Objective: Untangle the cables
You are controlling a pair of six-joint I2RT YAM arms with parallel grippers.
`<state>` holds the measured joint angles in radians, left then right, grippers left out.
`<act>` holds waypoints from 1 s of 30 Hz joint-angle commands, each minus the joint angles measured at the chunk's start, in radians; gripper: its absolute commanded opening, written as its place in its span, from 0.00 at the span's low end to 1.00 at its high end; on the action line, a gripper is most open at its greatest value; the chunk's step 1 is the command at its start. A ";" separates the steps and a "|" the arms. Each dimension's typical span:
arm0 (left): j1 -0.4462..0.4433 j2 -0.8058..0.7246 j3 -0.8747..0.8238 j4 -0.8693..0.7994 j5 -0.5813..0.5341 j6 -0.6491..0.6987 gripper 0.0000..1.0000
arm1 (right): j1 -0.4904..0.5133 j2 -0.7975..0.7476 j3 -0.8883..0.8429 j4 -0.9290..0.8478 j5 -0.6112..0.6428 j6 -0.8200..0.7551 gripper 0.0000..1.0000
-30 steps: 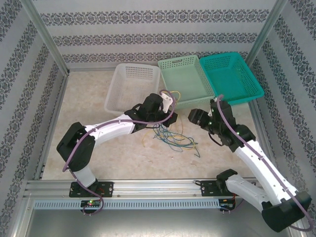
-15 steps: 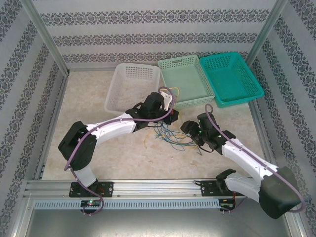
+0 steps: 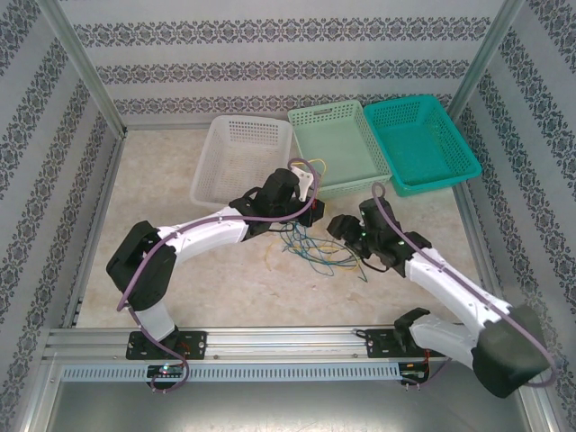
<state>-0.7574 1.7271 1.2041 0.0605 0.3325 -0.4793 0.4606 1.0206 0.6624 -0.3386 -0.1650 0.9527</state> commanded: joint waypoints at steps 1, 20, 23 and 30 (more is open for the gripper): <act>0.002 -0.009 0.023 0.001 0.033 0.003 0.00 | 0.001 -0.074 0.034 -0.114 0.036 -0.216 0.61; -0.007 0.014 0.051 -0.013 -0.011 -0.003 0.00 | 0.026 -0.136 -0.145 0.082 -0.087 0.507 0.68; -0.017 0.011 0.054 -0.001 -0.007 -0.001 0.00 | 0.027 -0.129 -0.229 0.201 -0.073 0.590 0.64; -0.026 0.006 0.055 0.001 0.009 -0.003 0.00 | 0.044 0.010 -0.208 0.338 -0.066 0.597 0.60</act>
<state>-0.7681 1.7290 1.2221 0.0437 0.3325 -0.4797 0.4957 1.0000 0.4324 -0.1020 -0.2375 1.5211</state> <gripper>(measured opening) 0.049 0.606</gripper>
